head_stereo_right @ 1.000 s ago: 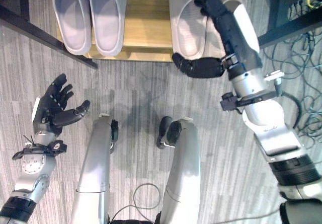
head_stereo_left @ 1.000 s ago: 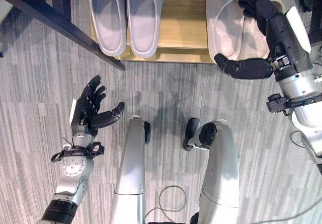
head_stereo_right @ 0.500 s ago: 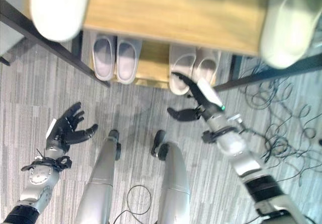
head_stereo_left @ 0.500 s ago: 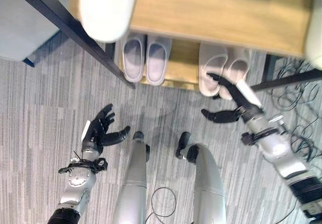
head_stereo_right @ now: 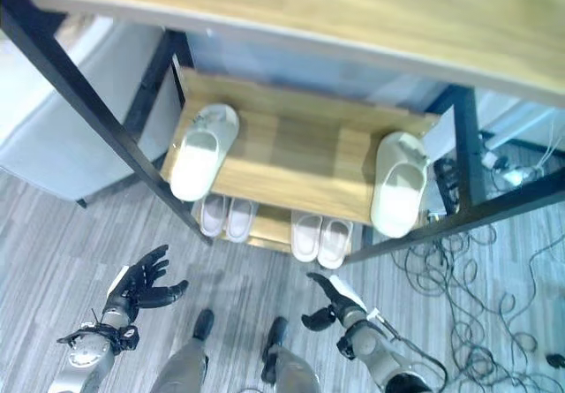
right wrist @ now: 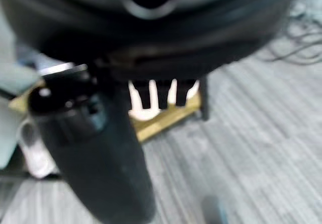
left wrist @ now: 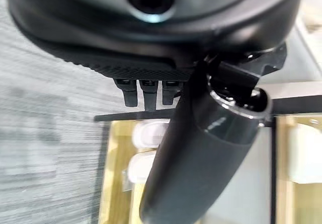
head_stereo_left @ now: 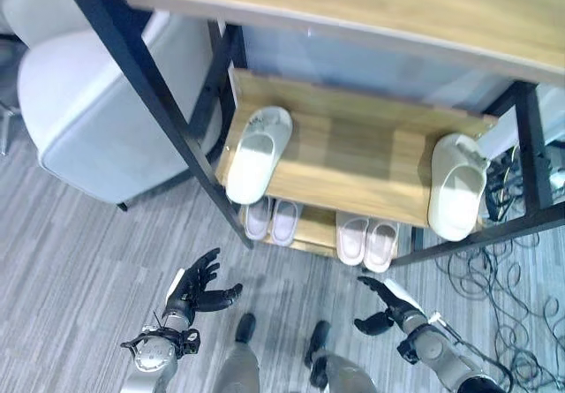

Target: Arrange the slippers neatly on the shoe rack.

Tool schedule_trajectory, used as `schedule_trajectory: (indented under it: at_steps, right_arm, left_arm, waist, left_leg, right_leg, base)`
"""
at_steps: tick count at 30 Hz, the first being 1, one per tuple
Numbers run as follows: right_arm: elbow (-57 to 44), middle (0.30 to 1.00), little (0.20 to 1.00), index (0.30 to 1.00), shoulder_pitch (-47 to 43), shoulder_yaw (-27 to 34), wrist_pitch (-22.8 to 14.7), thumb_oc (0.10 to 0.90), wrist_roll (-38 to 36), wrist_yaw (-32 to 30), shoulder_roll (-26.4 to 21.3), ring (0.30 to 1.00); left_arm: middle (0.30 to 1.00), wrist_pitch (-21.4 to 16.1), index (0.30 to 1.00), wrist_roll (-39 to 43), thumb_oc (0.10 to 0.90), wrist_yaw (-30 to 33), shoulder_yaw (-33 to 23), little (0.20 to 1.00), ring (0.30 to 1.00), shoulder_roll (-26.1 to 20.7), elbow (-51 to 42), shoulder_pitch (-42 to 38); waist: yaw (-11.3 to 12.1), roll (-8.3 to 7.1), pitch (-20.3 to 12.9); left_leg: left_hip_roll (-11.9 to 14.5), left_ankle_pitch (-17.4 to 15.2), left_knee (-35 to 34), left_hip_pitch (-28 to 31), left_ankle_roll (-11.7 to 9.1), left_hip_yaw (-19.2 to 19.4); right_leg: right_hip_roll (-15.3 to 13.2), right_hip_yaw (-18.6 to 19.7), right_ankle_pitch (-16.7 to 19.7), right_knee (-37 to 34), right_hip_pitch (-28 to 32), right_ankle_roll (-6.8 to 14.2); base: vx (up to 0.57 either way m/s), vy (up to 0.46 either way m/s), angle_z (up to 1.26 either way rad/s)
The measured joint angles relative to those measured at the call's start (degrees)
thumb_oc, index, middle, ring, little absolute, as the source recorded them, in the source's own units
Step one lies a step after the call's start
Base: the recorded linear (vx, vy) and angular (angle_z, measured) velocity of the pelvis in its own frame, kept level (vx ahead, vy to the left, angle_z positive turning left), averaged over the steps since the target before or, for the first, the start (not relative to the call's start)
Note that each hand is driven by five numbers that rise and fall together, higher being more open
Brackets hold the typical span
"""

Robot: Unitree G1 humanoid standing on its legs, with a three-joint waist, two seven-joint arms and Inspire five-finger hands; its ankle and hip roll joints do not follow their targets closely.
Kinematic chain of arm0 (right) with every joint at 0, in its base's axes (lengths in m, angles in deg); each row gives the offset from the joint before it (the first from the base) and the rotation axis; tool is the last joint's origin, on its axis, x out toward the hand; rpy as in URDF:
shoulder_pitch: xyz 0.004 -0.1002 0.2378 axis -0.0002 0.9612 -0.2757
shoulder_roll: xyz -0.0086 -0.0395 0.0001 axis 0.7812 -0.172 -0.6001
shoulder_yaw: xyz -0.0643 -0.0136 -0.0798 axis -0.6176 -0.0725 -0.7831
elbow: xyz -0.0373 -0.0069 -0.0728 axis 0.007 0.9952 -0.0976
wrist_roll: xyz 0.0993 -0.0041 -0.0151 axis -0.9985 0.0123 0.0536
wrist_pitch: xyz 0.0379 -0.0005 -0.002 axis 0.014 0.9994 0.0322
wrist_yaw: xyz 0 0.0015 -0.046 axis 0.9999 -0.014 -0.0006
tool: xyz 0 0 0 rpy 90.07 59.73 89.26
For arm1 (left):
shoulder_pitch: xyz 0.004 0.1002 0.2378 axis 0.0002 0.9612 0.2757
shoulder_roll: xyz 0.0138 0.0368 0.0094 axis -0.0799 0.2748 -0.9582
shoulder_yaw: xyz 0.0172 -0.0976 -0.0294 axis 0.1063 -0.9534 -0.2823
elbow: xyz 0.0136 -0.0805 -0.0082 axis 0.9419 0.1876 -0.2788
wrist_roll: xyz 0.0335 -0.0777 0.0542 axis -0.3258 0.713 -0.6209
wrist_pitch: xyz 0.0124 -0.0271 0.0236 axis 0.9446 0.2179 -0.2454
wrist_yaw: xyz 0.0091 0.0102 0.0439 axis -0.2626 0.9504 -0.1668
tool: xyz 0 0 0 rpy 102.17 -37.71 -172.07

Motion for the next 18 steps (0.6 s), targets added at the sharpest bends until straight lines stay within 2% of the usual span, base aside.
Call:
schedule_trajectory:
  at_steps: [2,4,10,18]
  right_arm:
    - [2.4,0.9,0.9,0.9,1.0,0.6,-0.2,0.8,0.1,-0.2,0.9,0.9]
    - [5.0,0.9,0.9,0.9,0.9,0.8,0.4,0.8,0.1,-0.4,2.0,0.9]
    - [11.8,0.9,0.9,0.9,2.0,2.6,2.0,0.8,1.1,-1.1,3.8,0.9]
    - [14.1,0.9,0.9,0.9,5.8,4.5,3.0,0.8,1.2,-1.1,4.9,0.9]
  left_arm:
    - [0.9,0.2,0.9,-1.2,0.8,0.0,0.2,0.9,0.9,0.3,-0.1,0.5]
    - [0.9,0.7,0.9,-1.6,0.8,0.0,0.2,0.9,0.9,0.7,-0.1,0.5]
    - [0.9,0.9,0.9,-3.6,0.8,-1.3,0.4,0.9,0.9,0.8,-3.7,2.7]
    - [0.9,2.1,0.9,-2.9,0.8,-4.1,0.8,0.9,0.9,0.8,-9.8,5.1]
  waist:
    - [0.5,0.22,-2.0]
    - [0.6,0.52,-2.3]
    - [0.8,1.32,-4.0]
    - [0.7,2.48,-6.9]
  left_leg:
    - [-0.2,0.2,-1.0,1.3,0.1,0.2]
    - [-0.3,0.3,-1.8,3.1,-0.1,0.3]
    - [0.0,1.5,-4.0,6.6,-1.0,0.2]
    - [0.0,2.6,-5.5,8.2,-0.9,0.3]
  right_leg:
    - [0.5,0.0,2.6,-5.1,3.0,0.4]
    - [0.7,0.0,3.6,-7.5,5.5,0.4]
    - [0.7,-0.2,3.4,-7.8,8.4,0.8]
    - [0.6,-0.1,3.2,-7.8,9.2,1.3]
  base:
    - [0.13,-0.028,-0.04]
    - [0.1,-0.018,-0.01]
    - [0.06,-0.002,0.04]
    - [0.04,0.002,0.0]
